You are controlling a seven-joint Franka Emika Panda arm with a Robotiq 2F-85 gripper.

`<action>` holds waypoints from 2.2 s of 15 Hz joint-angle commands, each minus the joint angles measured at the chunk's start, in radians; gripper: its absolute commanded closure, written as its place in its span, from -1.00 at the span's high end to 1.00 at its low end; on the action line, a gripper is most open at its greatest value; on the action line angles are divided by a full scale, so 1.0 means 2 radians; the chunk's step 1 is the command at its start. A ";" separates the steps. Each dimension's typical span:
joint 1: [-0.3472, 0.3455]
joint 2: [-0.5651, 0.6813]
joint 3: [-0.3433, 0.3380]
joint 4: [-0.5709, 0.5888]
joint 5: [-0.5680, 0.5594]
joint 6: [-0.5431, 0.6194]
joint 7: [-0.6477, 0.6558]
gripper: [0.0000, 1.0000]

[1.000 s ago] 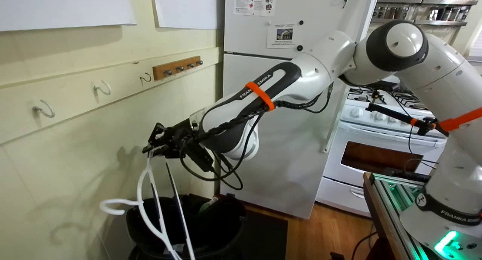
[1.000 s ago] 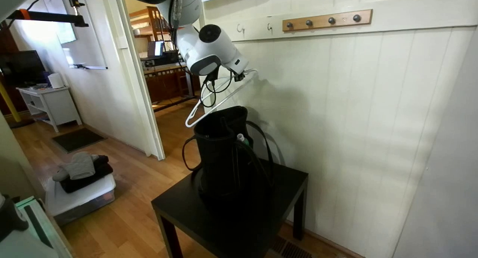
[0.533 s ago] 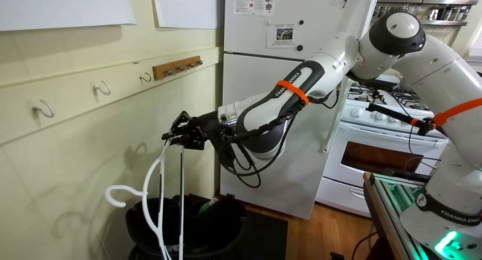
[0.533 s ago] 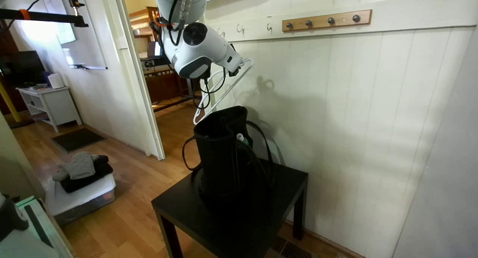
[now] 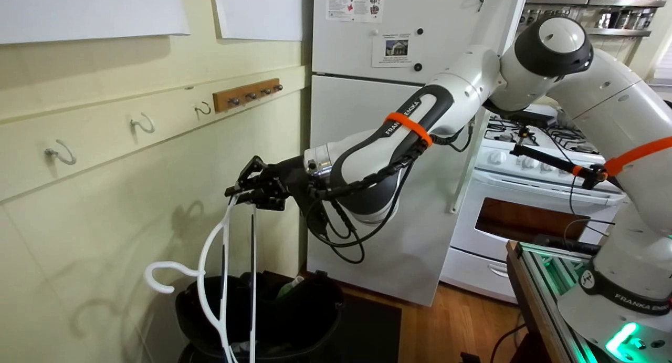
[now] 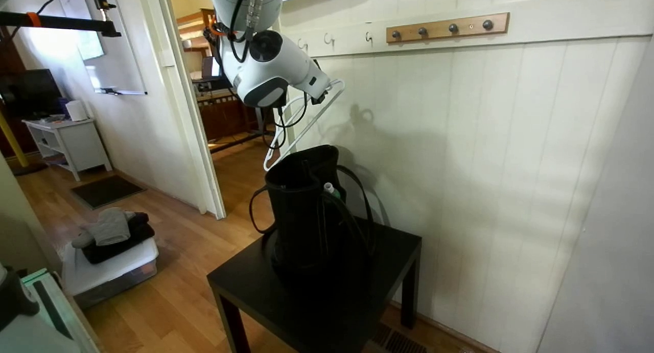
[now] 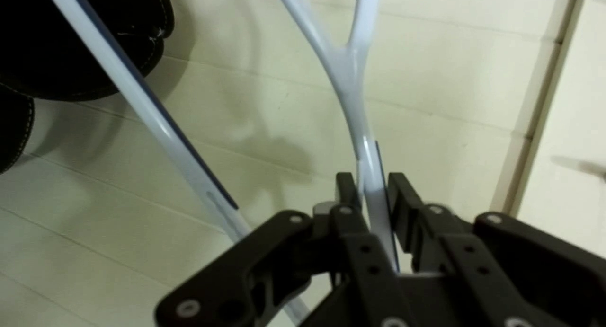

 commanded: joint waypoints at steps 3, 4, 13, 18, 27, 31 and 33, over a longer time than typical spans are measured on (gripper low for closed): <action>0.013 -0.015 -0.023 -0.001 -0.016 -0.002 0.034 -0.56; 0.013 -0.015 -0.023 -0.001 -0.016 -0.002 0.034 -0.56; 0.019 -0.018 -0.026 0.003 -0.011 0.005 0.032 -0.89; 0.049 -0.028 -0.055 0.025 -0.030 0.032 0.039 -0.89; 0.081 -0.040 -0.092 0.036 -0.133 0.132 0.110 -0.89; 0.103 -0.059 -0.125 0.039 -0.151 0.171 0.146 -0.89; 0.120 -0.069 -0.146 0.044 -0.151 0.187 0.159 -0.89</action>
